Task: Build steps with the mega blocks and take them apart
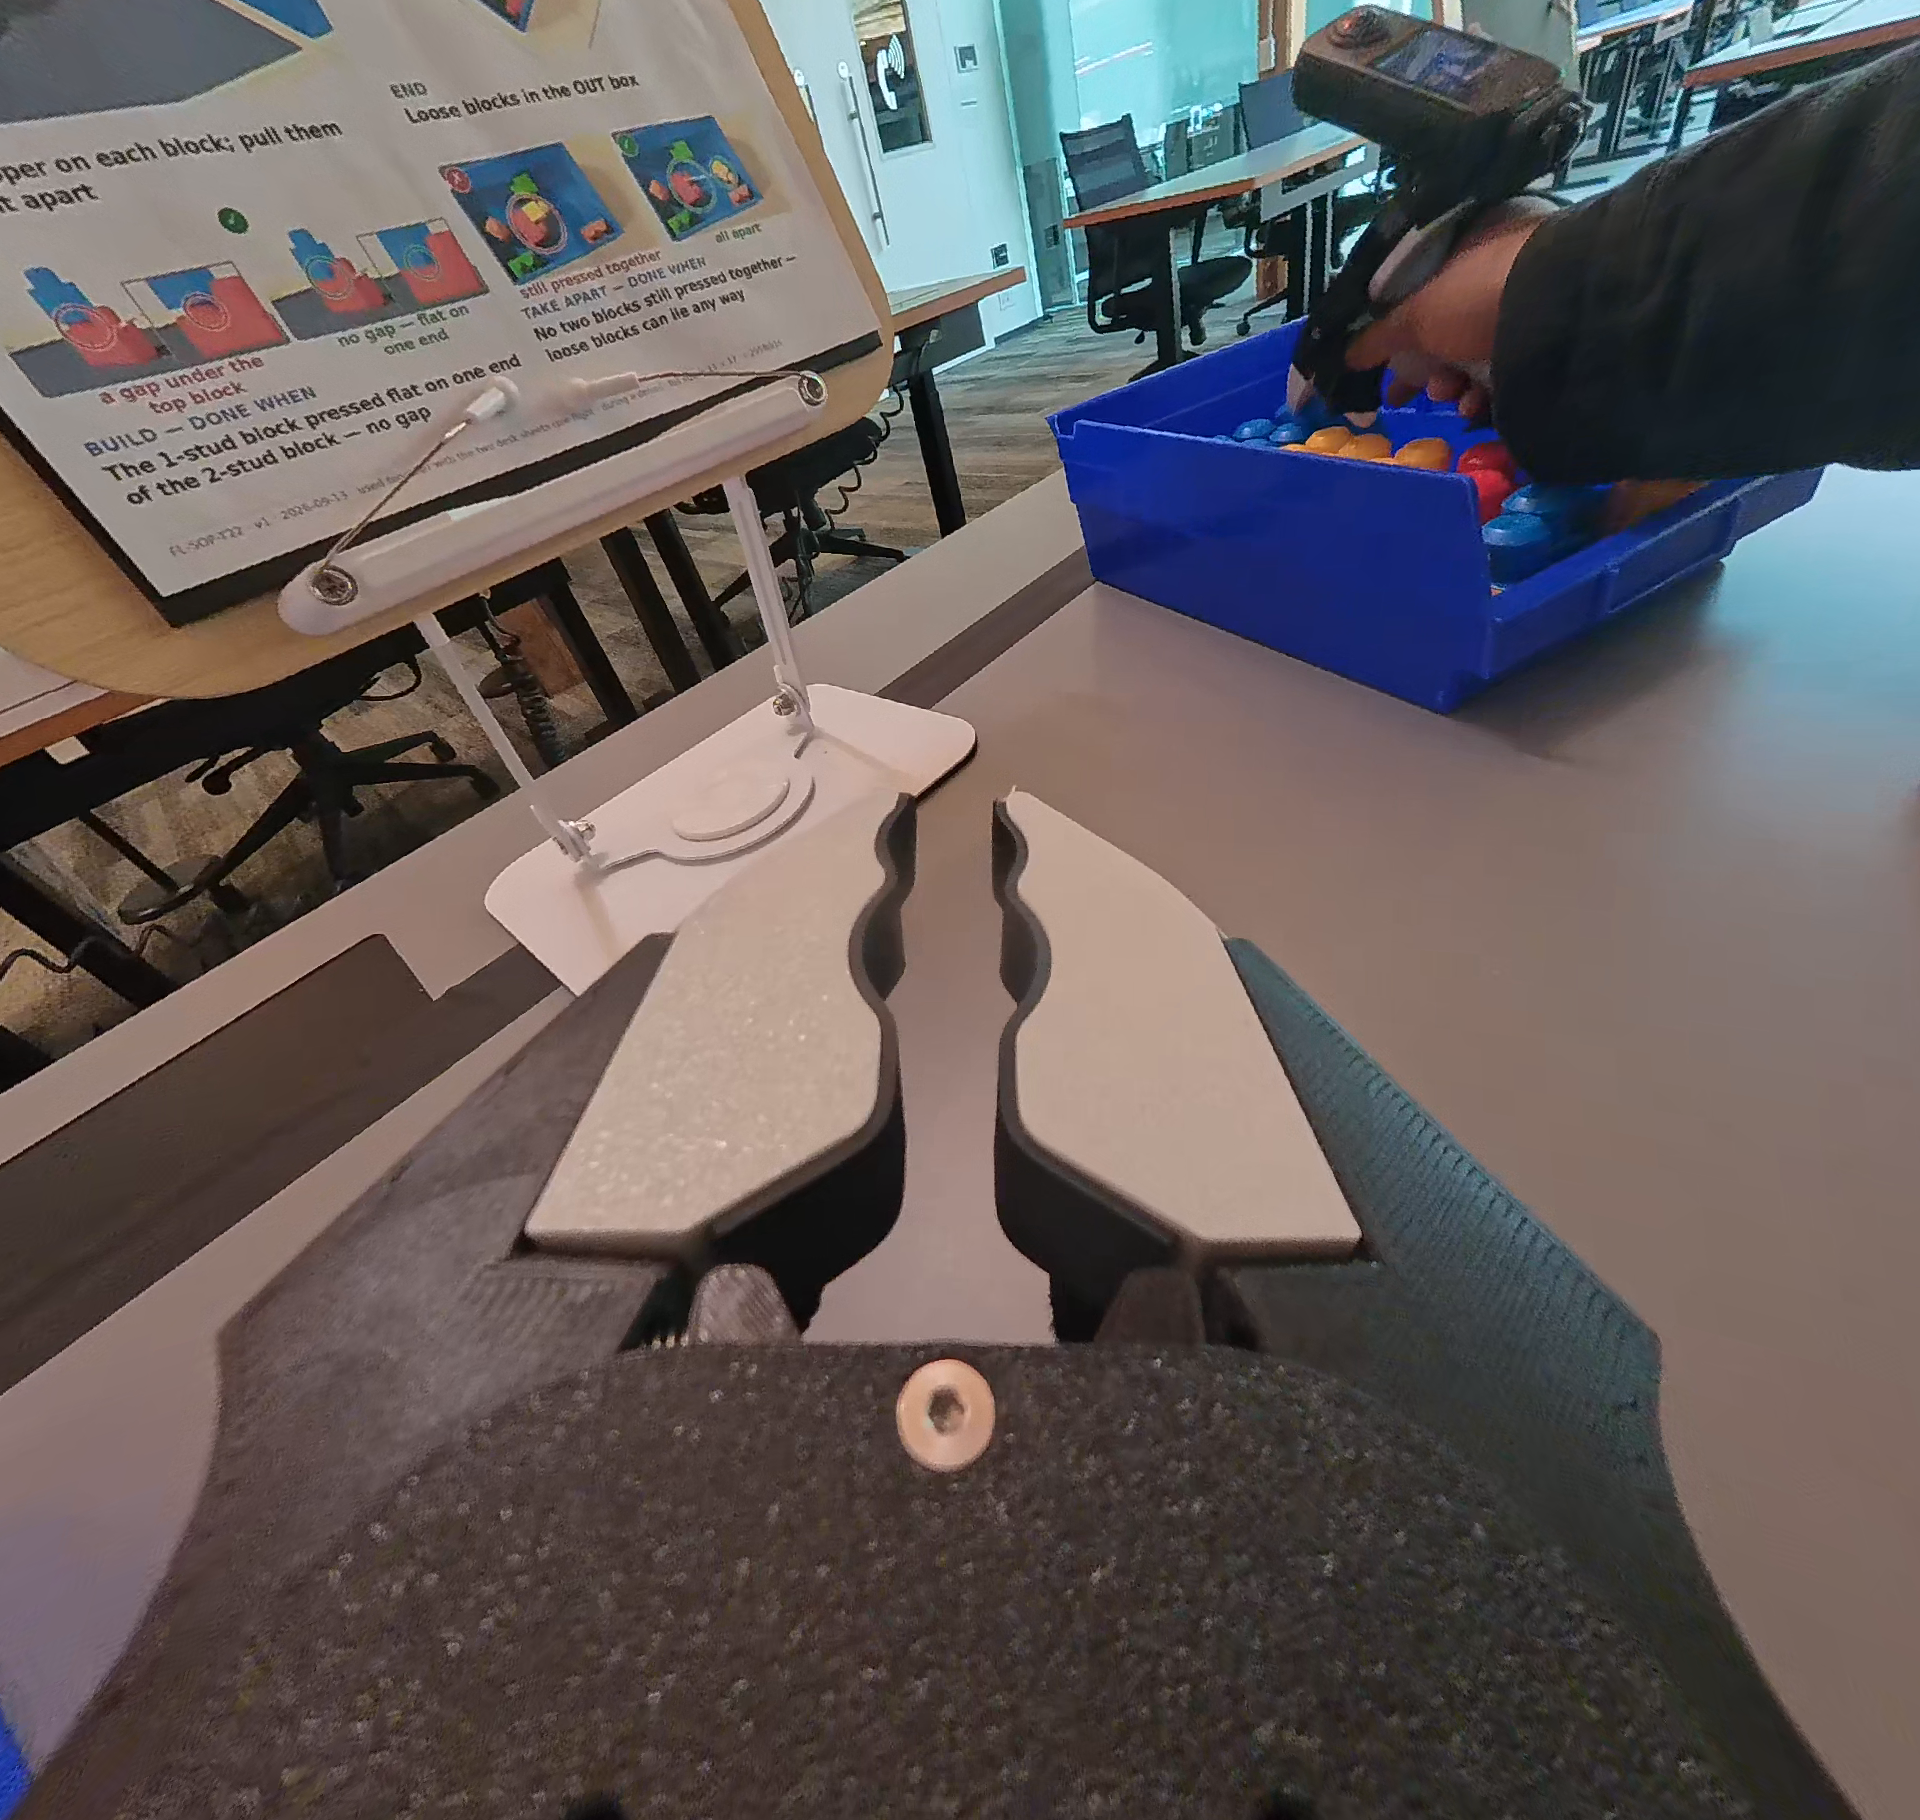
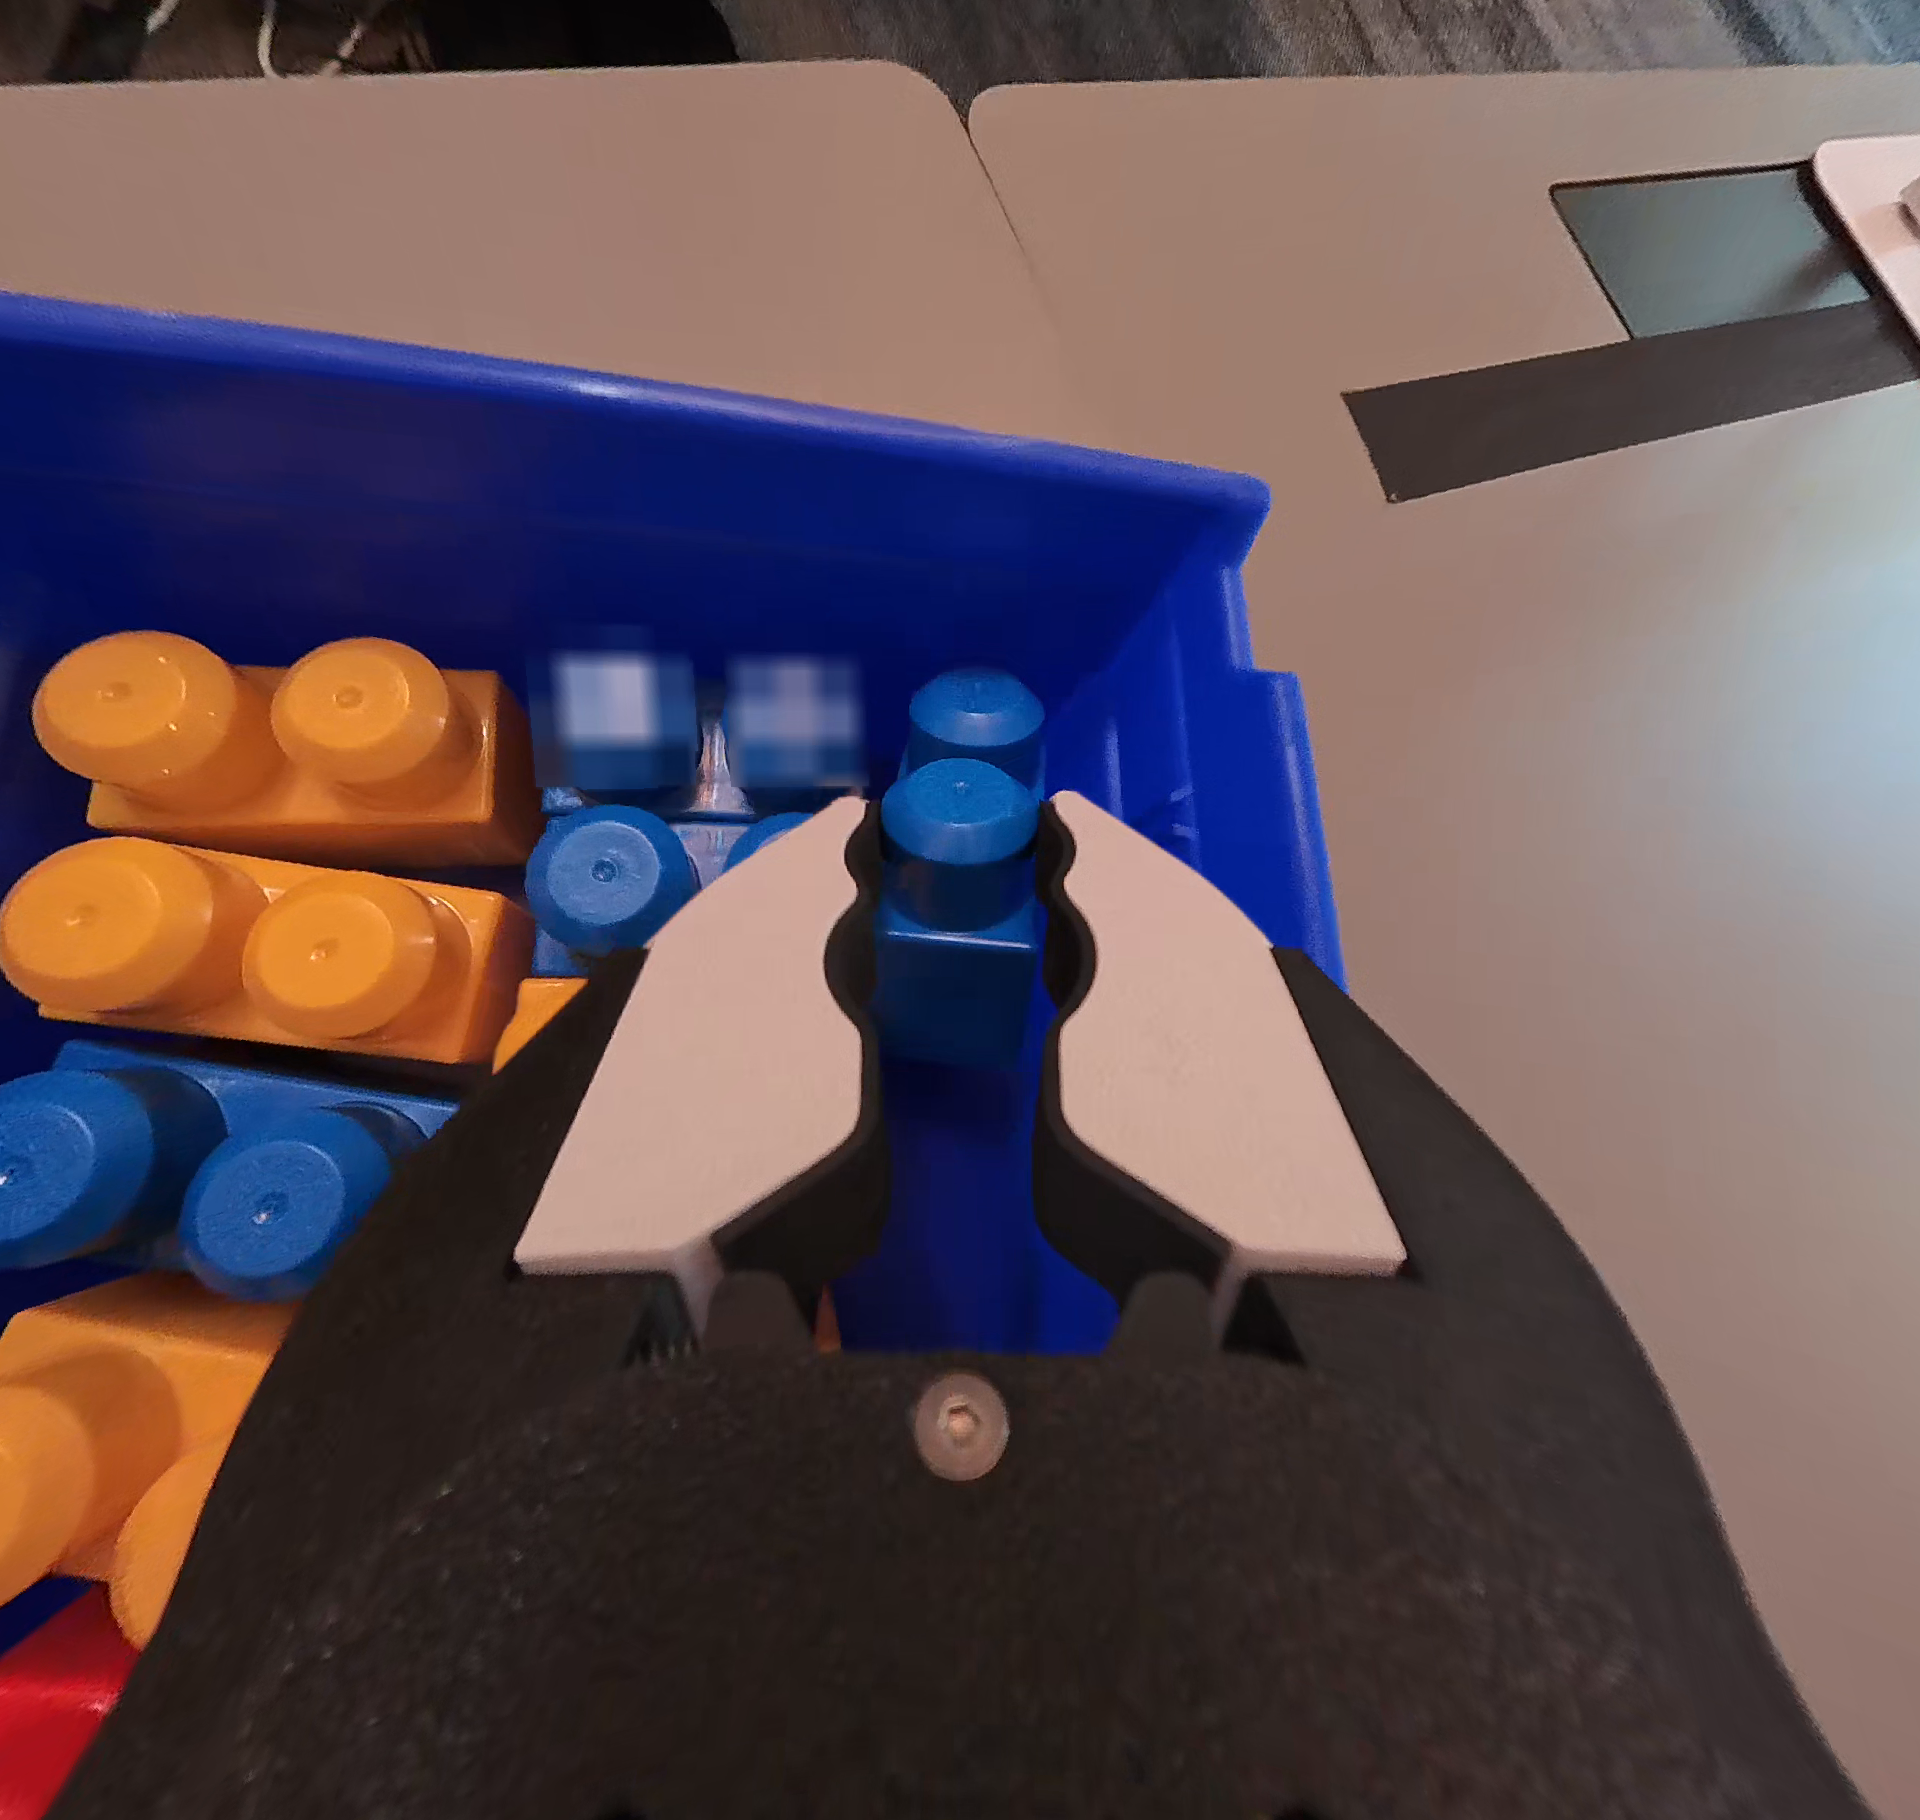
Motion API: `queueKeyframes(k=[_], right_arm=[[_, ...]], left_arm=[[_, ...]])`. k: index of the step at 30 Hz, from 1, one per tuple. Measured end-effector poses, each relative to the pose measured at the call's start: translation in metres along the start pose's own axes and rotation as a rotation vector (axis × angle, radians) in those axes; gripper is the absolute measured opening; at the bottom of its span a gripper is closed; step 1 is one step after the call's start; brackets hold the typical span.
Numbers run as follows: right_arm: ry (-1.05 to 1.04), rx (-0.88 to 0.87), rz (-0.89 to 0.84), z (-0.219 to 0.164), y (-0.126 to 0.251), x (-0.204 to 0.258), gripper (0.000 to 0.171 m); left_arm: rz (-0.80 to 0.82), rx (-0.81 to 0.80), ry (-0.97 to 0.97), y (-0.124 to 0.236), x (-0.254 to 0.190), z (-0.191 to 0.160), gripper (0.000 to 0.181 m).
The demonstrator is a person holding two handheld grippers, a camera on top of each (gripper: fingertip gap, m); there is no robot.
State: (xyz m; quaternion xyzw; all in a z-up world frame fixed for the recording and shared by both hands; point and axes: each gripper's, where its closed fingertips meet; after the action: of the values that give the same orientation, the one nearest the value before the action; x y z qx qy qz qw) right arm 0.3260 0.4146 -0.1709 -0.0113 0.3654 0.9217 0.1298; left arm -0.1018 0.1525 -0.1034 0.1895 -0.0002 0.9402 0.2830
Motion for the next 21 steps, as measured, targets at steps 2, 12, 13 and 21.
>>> queueKeyframes(k=[2,12,13,21], right_arm=[[-0.002,0.004,-0.001,-0.004,-0.002,0.0,0.028],[-0.014,0.003,0.047,0.006,0.01,0.005,0.047],[-0.009,-0.037,0.052,0.016,0.016,0.006,0.05],[0.101,-0.405,0.356,0.097,0.129,0.085,0.049]], left_arm=[[-0.003,0.001,0.0,0.0,-0.001,0.0,0.013],[-0.014,0.007,0.0,-0.001,-0.003,-0.002,0.014],[-0.014,0.007,0.001,-0.001,-0.003,-0.002,0.014],[-0.005,0.016,0.006,-0.002,-0.002,-0.005,0.013]])
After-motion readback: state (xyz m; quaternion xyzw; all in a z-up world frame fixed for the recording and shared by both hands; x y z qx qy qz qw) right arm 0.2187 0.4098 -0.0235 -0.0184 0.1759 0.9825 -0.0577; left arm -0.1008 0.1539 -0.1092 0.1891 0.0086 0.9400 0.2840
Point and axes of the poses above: each gripper's, where its closed fingertips meet, y back along the fingers, z out of its top, x = y × z across the jaws, and after that the axes turned 8 degrees about -y, right-handed
